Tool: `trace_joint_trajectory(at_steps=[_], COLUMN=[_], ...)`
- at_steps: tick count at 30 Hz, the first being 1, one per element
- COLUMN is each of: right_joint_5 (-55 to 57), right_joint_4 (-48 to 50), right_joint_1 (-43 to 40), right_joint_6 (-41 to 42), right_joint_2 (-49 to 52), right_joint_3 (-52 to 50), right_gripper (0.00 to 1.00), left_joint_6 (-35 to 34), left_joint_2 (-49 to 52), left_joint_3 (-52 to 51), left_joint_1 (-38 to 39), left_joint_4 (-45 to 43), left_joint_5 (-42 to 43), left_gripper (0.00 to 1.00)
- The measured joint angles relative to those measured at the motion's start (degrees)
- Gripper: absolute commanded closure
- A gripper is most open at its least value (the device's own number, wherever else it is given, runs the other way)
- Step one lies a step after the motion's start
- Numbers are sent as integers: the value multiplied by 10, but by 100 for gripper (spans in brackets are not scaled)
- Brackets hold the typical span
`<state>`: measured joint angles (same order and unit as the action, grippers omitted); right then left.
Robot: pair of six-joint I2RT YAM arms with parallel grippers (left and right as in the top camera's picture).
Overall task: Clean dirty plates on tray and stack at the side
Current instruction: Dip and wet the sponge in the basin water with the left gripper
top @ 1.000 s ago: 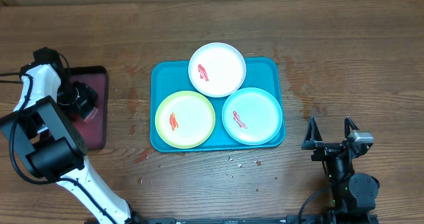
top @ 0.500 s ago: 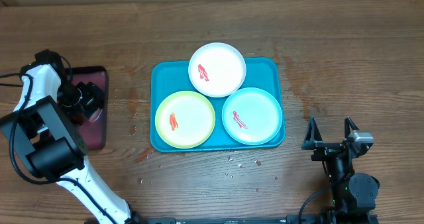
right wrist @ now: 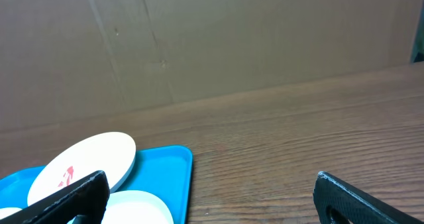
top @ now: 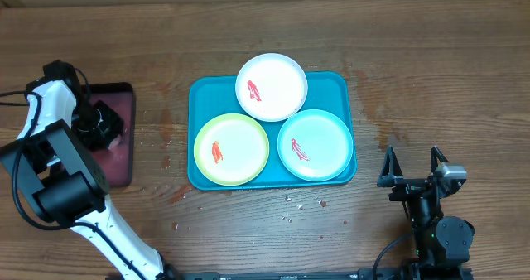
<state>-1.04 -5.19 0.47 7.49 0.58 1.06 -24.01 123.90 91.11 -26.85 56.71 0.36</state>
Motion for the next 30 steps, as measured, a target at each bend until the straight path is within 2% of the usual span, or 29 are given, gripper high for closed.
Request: trace_joint_trajectory(at_steps=[6,8,9,10,12,13,14,16,17,20,21,22,24,25,26,30], right_joint_5=[0,0,0,0,0,0,0,0,0,0,0,0,0,0,0,0], right_joint_4=[0,0,0,0,0,0,0,0,0,0,0,0,0,0,0,0], right_joint_1=[0,0,0,0,0,0,0,0,0,0,0,0,0,0,0,0], right_joint_6=[0,0,0,0,0,0,0,0,0,0,0,0,0,0,0,0], right_joint_2=[0,0,0,0,0,0,0,0,0,0,0,0,0,0,0,0], right_joint_3=[0,0,0,0,0,0,0,0,0,0,0,0,0,0,0,0], right_gripper=[0,0,0,0,0,0,0,0,0,0,0,0,0,0,0,0], left_joint_6=[-2,-2,-2,-2,-1,0,0,-2,1,0,0,-1,-2,0,0,-1], left_joint_2=[0,0,0,0,0,0,0,0,0,0,0,0,0,0,0,0], left_joint_3=[0,0,0,0,0,0,0,0,0,0,0,0,0,0,0,0], left_joint_1=[0,0,0,0,0,0,0,0,0,0,0,0,0,0,0,0], left_joint_4=[-37,-47,-47,-47,-45,-42,-40,-33,-29,-20,-19,-17,-13,-10,-8,-8], left_joint_5=[-27,-32,-34,-36,-40,-40,-40,-41,-41,-41,-41,-41,-40,-40,-38,-38], left_gripper=[0,32,51,59,63,60,52,9,4,3,5,25,46,64,75,96])
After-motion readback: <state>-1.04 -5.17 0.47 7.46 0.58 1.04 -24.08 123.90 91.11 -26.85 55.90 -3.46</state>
